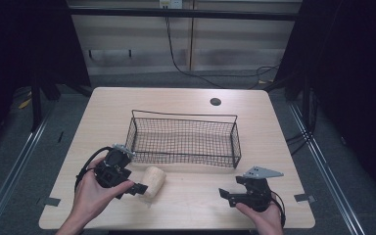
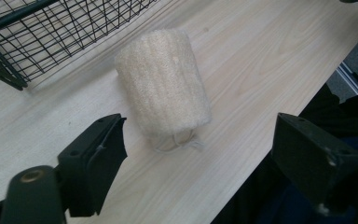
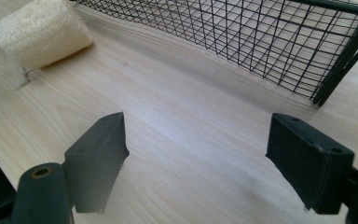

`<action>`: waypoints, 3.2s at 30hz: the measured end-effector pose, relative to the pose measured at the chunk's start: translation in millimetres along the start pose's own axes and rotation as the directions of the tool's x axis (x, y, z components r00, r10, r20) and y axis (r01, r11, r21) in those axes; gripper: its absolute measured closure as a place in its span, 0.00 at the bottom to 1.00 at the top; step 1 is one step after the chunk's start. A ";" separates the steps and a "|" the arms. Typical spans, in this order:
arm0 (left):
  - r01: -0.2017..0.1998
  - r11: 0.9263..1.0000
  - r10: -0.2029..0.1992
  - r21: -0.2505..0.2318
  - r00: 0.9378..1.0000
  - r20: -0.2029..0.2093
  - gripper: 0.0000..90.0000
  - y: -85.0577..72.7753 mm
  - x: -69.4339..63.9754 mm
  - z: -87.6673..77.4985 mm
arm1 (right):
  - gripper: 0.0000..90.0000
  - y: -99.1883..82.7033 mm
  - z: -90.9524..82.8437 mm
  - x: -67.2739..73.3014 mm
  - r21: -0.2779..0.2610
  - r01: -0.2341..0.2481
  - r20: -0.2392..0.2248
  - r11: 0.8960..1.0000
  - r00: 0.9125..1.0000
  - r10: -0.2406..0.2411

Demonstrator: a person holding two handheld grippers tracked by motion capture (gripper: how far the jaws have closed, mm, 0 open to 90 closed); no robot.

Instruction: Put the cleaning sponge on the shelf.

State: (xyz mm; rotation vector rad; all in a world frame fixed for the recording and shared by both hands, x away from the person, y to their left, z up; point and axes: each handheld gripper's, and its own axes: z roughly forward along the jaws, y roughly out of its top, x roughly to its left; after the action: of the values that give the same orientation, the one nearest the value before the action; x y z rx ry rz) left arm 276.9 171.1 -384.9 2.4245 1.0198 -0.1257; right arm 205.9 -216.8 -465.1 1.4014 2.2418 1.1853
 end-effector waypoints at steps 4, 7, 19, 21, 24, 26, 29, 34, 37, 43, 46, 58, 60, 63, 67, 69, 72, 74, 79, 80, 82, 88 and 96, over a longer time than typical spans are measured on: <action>0.008 0.999 -0.007 0.041 1.000 -0.013 0.22 6.4 -1.2 5.1 | 0.22 -0.2 0.5 1.1 0.004 0.003 -0.004 1.000 1.000 -0.003; 0.017 0.998 -0.014 0.067 0.999 -0.040 0.26 10.7 -4.0 11.0 | 0.22 -0.2 0.6 0.9 0.006 0.002 -0.005 1.000 1.000 -0.002; 0.057 0.988 -0.049 0.142 0.997 -0.063 0.25 25.9 -4.4 36.7 | 0.21 -0.3 1.2 1.0 0.012 0.005 0.000 1.000 1.000 -0.005; 0.053 0.985 -0.043 0.164 0.997 -0.064 0.26 27.4 -4.7 42.6 | 0.21 -0.2 1.6 1.2 0.011 0.008 -0.004 1.000 1.000 -0.008; 0.056 0.978 -0.040 0.202 0.996 -0.083 0.26 29.1 -4.7 51.5 | 0.21 -0.4 1.9 1.6 0.014 0.009 -0.007 1.000 1.000 -0.009; 0.066 0.976 -0.048 0.206 0.994 -0.094 0.26 29.8 -4.8 53.3 | 0.21 -0.3 2.0 1.5 0.014 0.008 -0.008 1.000 1.000 -0.008; 0.080 0.970 -0.059 0.229 0.993 -0.098 0.23 34.6 -2.7 56.7 | 0.21 -0.3 2.1 1.6 0.014 0.007 -0.009 1.000 1.000 -0.007; 0.137 0.957 -0.106 0.256 0.986 -0.130 0.22 38.7 1.3 63.7 | 0.21 -0.4 2.2 2.1 0.016 0.013 -0.010 1.000 1.000 -0.013; 0.144 0.952 -0.108 0.271 0.984 -0.144 0.23 39.9 2.5 69.1 | 0.21 -0.4 2.7 1.4 0.018 0.015 -0.010 1.000 1.000 -0.015; 0.139 0.948 -0.101 0.285 0.984 -0.145 0.23 41.1 1.3 74.9 | 0.21 -0.4 2.6 1.9 0.021 0.014 -0.011 1.000 1.000 -0.014; 0.142 0.945 -0.103 0.293 0.984 -0.145 0.23 42.3 2.1 79.7 | 0.21 -0.4 2.9 1.9 0.022 0.013 -0.012 1.000 1.000 -0.012; 0.152 0.932 -0.108 0.328 0.983 -0.148 0.25 40.6 4.5 93.7 | 0.21 -0.4 3.2 1.8 0.021 0.016 -0.019 1.000 1.000 -0.015; 0.150 0.934 -0.106 0.323 0.983 -0.151 0.26 40.2 3.3 93.6 | 0.21 -0.4 3.2 1.9 0.022 0.014 -0.020 1.000 1.000 -0.014; 0.145 0.940 -0.102 0.310 0.983 -0.150 0.28 39.4 2.9 92.8 | 0.21 -0.5 3.2 2.0 0.023 0.013 -0.018 1.000 1.000 -0.012; 0.147 0.938 -0.107 0.315 0.984 -0.141 0.28 38.8 3.2 93.0 | 0.22 -0.6 2.8 1.8 0.021 0.013 -0.015 1.000 1.000 -0.013; 0.140 0.937 -0.097 0.319 0.985 -0.146 0.29 38.5 2.3 92.3 | 0.22 -0.6 2.7 1.9 0.021 0.012 -0.015 1.000 1.000 -0.012; 0.129 0.945 -0.092 0.299 0.987 -0.134 0.30 38.0 1.0 90.4 | 0.22 -0.6 2.9 1.6 0.019 0.012 -0.014 1.000 1.000 -0.012; 0.122 0.936 -0.083 0.331 0.988 -0.129 0.30 37.6 1.6 90.5 | 0.22 -0.5 2.4 2.0 0.018 0.010 -0.012 1.000 1.000 -0.010; 0.104 0.934 -0.077 0.343 0.993 -0.089 0.30 36.6 3.9 88.0 | 0.22 -0.3 2.6 1.9 0.017 0.015 -0.013 1.000 1.000 -0.015; 0.104 0.935 -0.080 0.338 0.993 -0.086 0.30 37.4 4.3 86.4 | 0.22 -0.2 2.5 2.0 0.017 0.015 -0.013 1.000 1.000 -0.015; 0.096 0.939 -0.072 0.332 0.994 -0.084 0.30 39.6 3.5 83.0 | 0.22 -0.3 1.8 2.4 0.013 0.013 -0.011 1.000 1.000 -0.013; 0.057 0.942 -0.042 0.331 0.998 -0.052 0.30 41.8 -1.9 73.7 | 0.22 -0.5 0.9 1.2 0.013 0.010 -0.008 1.000 1.000 -0.010; 0.030 0.950 -0.020 0.310 0.999 -0.034 0.30 44.0 -2.3 59.6 | 0.22 -0.4 1.9 1.7 0.015 0.009 -0.013 1.000 1.000 -0.009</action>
State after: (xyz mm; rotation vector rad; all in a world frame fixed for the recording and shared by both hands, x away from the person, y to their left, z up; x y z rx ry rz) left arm 312.0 114.8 -417.9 2.7026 1.1160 -0.2772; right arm 205.9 -214.6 -466.3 1.3911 2.2674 1.1805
